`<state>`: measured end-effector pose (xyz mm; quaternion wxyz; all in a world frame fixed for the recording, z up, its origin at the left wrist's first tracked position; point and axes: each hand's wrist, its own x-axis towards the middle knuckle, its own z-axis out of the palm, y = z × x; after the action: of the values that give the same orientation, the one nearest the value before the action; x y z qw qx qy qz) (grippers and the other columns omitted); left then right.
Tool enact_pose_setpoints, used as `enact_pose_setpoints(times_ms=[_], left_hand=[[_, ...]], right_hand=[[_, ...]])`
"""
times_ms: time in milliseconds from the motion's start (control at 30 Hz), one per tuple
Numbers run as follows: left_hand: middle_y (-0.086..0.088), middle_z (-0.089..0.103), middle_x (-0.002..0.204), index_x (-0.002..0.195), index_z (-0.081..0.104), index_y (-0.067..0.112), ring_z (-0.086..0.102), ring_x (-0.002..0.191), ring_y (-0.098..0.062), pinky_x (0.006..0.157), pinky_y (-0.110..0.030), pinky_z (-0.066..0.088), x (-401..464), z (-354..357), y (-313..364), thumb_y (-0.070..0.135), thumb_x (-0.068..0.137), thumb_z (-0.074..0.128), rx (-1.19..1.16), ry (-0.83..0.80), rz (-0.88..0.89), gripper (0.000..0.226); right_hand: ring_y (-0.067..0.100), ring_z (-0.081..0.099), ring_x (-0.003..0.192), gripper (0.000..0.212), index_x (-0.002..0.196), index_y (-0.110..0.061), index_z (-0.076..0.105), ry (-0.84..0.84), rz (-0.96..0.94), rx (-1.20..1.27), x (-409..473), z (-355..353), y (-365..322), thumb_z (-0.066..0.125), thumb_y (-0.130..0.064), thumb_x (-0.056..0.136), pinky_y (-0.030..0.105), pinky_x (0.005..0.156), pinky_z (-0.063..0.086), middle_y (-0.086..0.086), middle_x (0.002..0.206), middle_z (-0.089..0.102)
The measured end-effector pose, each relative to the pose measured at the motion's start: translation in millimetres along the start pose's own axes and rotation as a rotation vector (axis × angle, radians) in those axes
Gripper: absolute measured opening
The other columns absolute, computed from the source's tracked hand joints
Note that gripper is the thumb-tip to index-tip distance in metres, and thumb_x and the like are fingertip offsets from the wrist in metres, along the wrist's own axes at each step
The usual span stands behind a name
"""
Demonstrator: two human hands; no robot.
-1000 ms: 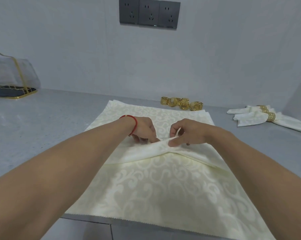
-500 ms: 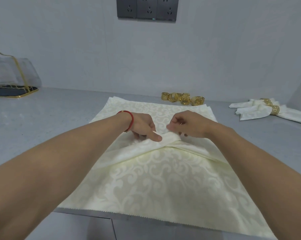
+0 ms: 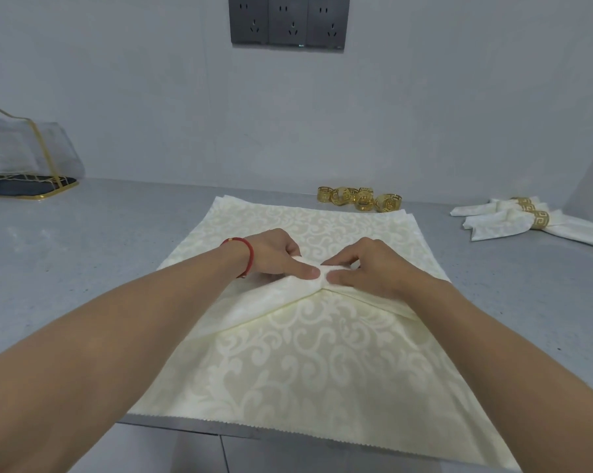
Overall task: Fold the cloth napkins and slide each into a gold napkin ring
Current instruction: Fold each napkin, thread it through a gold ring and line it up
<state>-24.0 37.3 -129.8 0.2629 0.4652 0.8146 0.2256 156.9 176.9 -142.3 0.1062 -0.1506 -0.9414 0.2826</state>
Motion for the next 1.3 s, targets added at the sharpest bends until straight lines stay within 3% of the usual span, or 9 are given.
enact_pose_setpoints(times_ms=[100,167,333,467,633,800,867,1133,1300], left_hand=[[0.005,0.052,0.064,0.071,0.055,0.019,0.048,0.058,-0.015,0.059,-0.025,0.037,-1.8,3.7,-2.1,0.056,0.070,0.083,-0.025,0.055,0.006,0.047],[0.004,0.053,0.064,0.072,0.055,0.019,0.049,0.059,-0.016,0.059,-0.025,0.038,-4.2,2.8,0.4,0.056,0.071,0.082,-0.018,0.047,0.010,0.046],[0.005,0.061,0.086,0.101,0.062,0.023,0.058,0.071,-0.016,0.067,-0.028,0.047,-7.7,3.8,8.6,0.050,0.079,0.076,0.098,0.072,0.079,0.037],[0.001,0.062,0.104,0.105,0.064,0.020,0.057,0.099,-0.020,0.087,-0.036,0.049,-8.2,19.7,12.0,0.042,0.086,0.070,0.391,0.258,0.321,0.031],[0.001,0.063,0.083,0.092,0.061,0.018,0.057,0.080,-0.021,0.068,-0.034,0.048,-7.7,26.0,6.6,0.041,0.083,0.070,0.394,0.308,0.318,0.026],[0.005,0.059,0.076,0.085,0.064,0.020,0.056,0.076,-0.020,0.064,-0.029,0.044,-4.9,25.8,12.6,0.026,0.085,0.067,0.334,0.339,0.300,0.007],[0.005,0.056,0.073,0.079,0.065,0.018,0.056,0.072,-0.020,0.059,-0.027,0.041,-2.7,25.3,15.4,0.022,0.085,0.067,0.345,0.333,0.279,0.007],[0.000,0.035,0.067,0.071,0.042,0.015,0.036,0.058,-0.018,0.061,-0.032,0.032,-4.8,30.9,33.7,0.020,0.096,0.059,0.658,0.280,0.286,0.030],[0.000,0.049,0.065,0.059,0.052,0.017,0.057,0.071,-0.032,0.062,-0.032,0.044,-0.7,28.4,33.7,0.024,0.085,0.075,0.485,0.298,0.235,0.036]], right_hand=[[0.002,0.062,0.112,0.019,0.110,-0.038,0.079,-0.023,-0.015,-0.126,5.3,1.3,-6.4,0.071,-0.033,0.093,0.030,0.098,0.051,-0.020,0.119,0.069],[0.009,0.054,0.121,0.042,0.132,-0.028,0.068,-0.015,-0.054,-0.298,4.5,7.1,-9.2,0.069,-0.043,0.093,0.032,0.102,0.046,-0.012,0.133,0.056],[0.024,0.058,0.098,0.029,0.126,-0.017,0.063,-0.001,-0.262,-0.537,-1.6,22.2,0.2,0.056,-0.031,0.102,0.043,0.079,0.053,0.002,0.105,0.060],[0.030,0.057,0.095,0.028,0.127,-0.008,0.070,-0.018,-0.295,-0.494,9.9,17.8,6.7,0.055,-0.017,0.105,0.039,0.079,0.047,0.013,0.108,0.061],[0.026,0.054,0.088,0.023,0.119,-0.013,0.076,-0.041,-0.221,-0.329,21.6,9.4,5.6,0.060,-0.017,0.102,0.021,0.067,0.035,0.008,0.106,0.052],[0.022,0.064,0.101,0.028,0.125,-0.028,0.063,0.116,-0.132,-0.275,16.7,9.0,3.1,0.066,-0.028,0.097,0.033,0.085,0.050,0.000,0.112,0.072],[0.018,0.062,0.093,0.027,0.120,-0.031,0.058,0.142,-0.152,-0.333,9.1,11.7,5.2,0.066,-0.034,0.094,0.033,0.077,0.048,-0.007,0.103,0.070],[0.020,0.071,0.090,0.013,0.106,-0.021,0.079,0.088,-0.206,-0.309,24.7,9.3,16.8,0.072,-0.018,0.095,0.037,0.081,0.055,-0.003,0.095,0.079],[0.024,0.071,0.091,0.014,0.105,-0.018,0.081,0.071,-0.176,-0.238,29.3,6.1,17.7,0.077,-0.018,0.092,0.040,0.085,0.055,0.004,0.093,0.079]])
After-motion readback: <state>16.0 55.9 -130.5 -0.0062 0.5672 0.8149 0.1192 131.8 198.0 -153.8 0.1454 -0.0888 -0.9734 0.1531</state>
